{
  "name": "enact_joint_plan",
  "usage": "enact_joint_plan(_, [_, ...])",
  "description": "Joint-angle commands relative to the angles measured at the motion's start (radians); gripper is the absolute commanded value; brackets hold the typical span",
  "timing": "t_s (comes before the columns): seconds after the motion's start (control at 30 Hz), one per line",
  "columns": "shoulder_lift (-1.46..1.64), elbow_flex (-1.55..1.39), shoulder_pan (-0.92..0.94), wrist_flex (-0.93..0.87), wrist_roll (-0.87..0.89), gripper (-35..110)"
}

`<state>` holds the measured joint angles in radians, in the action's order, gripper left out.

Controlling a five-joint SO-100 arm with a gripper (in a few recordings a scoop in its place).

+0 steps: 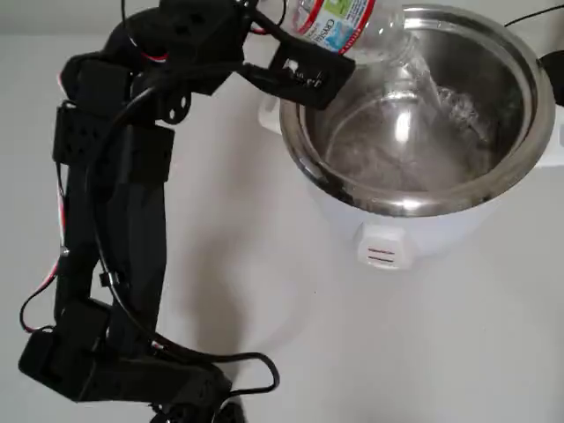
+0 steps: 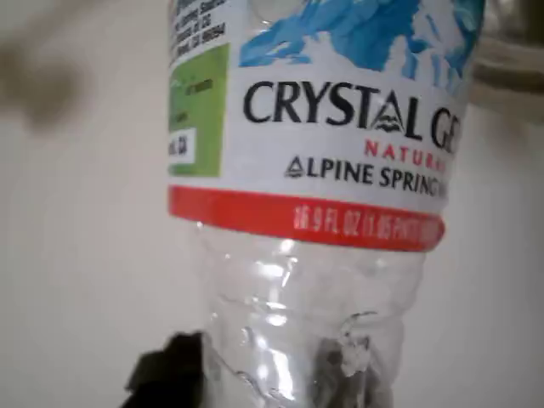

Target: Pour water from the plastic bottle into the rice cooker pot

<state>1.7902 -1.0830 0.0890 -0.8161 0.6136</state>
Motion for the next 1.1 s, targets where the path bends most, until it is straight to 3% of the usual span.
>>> enact_joint_plan(0.0, [0.031, 0.098, 0.025, -0.012, 0.025, 13])
enact_joint_plan(1.07, [0.044, 0.097, 0.058, -0.1, 0.172, 13])
